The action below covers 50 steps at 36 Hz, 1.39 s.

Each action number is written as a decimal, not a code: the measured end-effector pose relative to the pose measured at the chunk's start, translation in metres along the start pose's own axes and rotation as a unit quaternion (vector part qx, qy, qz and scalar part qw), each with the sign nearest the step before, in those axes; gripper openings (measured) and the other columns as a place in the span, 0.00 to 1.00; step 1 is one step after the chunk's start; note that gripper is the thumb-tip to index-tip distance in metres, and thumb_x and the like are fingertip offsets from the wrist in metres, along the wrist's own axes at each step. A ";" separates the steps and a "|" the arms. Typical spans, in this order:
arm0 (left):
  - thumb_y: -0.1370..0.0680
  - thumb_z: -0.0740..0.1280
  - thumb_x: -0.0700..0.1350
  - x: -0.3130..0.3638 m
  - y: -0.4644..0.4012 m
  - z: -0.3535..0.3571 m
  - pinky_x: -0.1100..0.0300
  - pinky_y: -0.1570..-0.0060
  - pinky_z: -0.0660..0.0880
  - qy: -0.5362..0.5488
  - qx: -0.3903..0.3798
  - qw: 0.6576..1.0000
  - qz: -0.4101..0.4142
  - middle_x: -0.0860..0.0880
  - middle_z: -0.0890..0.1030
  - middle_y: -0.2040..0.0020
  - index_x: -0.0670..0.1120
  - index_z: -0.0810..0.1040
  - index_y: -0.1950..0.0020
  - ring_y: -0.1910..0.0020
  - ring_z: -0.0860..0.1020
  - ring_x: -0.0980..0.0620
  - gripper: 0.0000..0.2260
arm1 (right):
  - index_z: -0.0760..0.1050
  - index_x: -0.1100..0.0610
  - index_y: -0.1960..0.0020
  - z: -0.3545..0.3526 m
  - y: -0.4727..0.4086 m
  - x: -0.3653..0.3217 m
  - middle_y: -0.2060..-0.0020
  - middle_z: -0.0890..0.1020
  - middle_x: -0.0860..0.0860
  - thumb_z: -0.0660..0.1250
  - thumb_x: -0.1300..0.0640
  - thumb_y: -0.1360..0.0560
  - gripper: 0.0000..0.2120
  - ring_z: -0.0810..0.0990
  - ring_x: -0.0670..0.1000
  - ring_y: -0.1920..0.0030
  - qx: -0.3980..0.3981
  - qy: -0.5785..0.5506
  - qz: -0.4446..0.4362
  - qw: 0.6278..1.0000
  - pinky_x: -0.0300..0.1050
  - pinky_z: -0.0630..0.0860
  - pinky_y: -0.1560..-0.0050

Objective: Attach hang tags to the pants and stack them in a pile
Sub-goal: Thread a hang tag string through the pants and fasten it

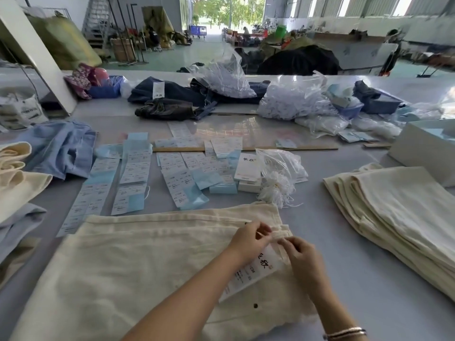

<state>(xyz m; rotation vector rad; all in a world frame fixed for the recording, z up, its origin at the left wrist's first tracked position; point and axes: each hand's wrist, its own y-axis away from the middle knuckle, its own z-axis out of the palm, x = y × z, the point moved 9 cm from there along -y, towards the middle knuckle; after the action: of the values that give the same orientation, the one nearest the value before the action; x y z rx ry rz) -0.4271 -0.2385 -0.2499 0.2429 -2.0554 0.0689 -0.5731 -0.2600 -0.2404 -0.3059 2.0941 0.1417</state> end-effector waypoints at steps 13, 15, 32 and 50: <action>0.23 0.67 0.52 0.006 -0.012 0.002 0.60 0.54 0.74 -0.195 0.071 0.977 0.046 0.51 0.82 0.50 0.50 0.80 0.48 0.51 0.79 0.52 0.09 | 0.79 0.46 0.55 0.008 -0.003 0.009 0.60 0.82 0.47 0.63 0.48 0.23 0.07 0.73 0.47 0.63 0.031 0.181 0.042 0.982 0.43 0.65 0.64; 0.23 0.66 0.53 0.007 -0.013 0.001 0.59 0.55 0.74 -0.206 0.074 0.974 0.055 0.50 0.82 0.51 0.49 0.80 0.49 0.52 0.79 0.51 0.09 | 0.80 0.46 0.54 0.010 -0.003 0.008 0.60 0.83 0.47 0.63 0.48 0.24 0.08 0.73 0.46 0.64 0.031 0.186 0.040 0.981 0.42 0.65 0.64; 0.20 0.64 0.43 -0.015 -0.005 -0.006 0.67 0.57 0.74 0.084 0.091 0.992 0.005 0.52 0.81 0.58 0.49 0.75 0.47 0.60 0.79 0.55 0.04 | 0.75 0.49 0.65 0.019 -0.004 -0.002 0.70 0.76 0.44 0.63 0.52 0.23 0.12 0.74 0.47 0.66 0.107 0.113 0.068 0.986 0.41 0.64 0.71; 0.21 0.66 0.40 -0.045 -0.014 -0.004 0.62 0.66 0.76 0.392 0.083 0.901 -0.164 0.48 0.80 0.65 0.44 0.78 0.56 0.68 0.77 0.55 0.05 | 0.80 0.46 0.60 0.024 -0.008 0.008 0.66 0.82 0.46 0.62 0.52 0.25 0.09 0.79 0.48 0.63 0.086 -0.001 0.044 0.995 0.47 0.75 0.62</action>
<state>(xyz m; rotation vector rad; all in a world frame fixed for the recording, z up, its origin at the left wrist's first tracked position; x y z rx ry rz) -0.4001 -0.2455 -0.2885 0.5633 -1.1851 0.1126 -0.5555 -0.2641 -0.2595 -0.1097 2.1025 0.0126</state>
